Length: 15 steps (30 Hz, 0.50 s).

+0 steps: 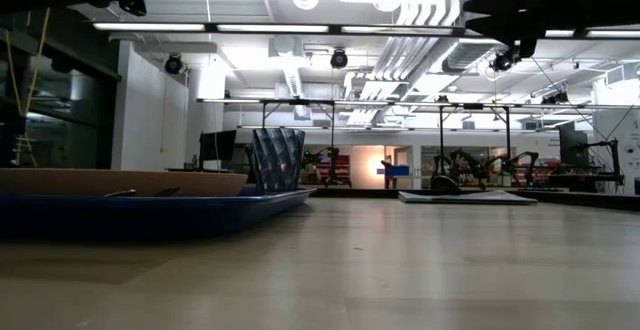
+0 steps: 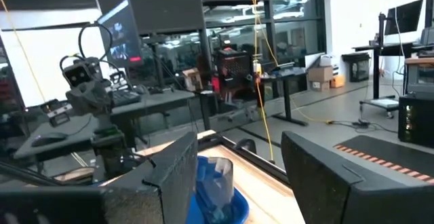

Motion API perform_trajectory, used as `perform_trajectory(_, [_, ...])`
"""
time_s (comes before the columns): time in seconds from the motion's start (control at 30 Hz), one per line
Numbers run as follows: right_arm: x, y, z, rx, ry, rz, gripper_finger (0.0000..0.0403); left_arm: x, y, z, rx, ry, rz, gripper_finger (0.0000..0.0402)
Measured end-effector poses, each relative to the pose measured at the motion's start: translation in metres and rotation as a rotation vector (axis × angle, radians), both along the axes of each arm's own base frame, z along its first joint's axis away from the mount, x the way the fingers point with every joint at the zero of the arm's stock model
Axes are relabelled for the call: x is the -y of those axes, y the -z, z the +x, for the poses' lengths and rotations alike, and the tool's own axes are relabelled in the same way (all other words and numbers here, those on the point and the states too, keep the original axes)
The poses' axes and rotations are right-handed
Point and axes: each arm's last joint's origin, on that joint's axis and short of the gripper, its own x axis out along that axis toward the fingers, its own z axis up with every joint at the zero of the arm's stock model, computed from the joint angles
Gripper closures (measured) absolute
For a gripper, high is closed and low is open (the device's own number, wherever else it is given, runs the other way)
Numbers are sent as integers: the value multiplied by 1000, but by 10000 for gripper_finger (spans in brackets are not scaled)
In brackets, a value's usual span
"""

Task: Pick and place plate/cup/fork/spoon on tray
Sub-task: Return to Home Position

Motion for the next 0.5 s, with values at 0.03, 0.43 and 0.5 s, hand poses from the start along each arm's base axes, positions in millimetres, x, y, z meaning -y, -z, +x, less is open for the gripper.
perform_trajectory(0.03, [0, 0, 0, -1, 0, 0, 197, 0, 0, 0, 0, 0, 0, 401])
perform_trajectory(0.43, [0, 2, 2, -20, 1, -5, 197, 0, 0, 0, 0, 0, 0, 401])
perform_trajectory(0.5, [0, 2, 2, -21, 0, -6, 197, 0, 0, 0, -1, 0, 0, 401])
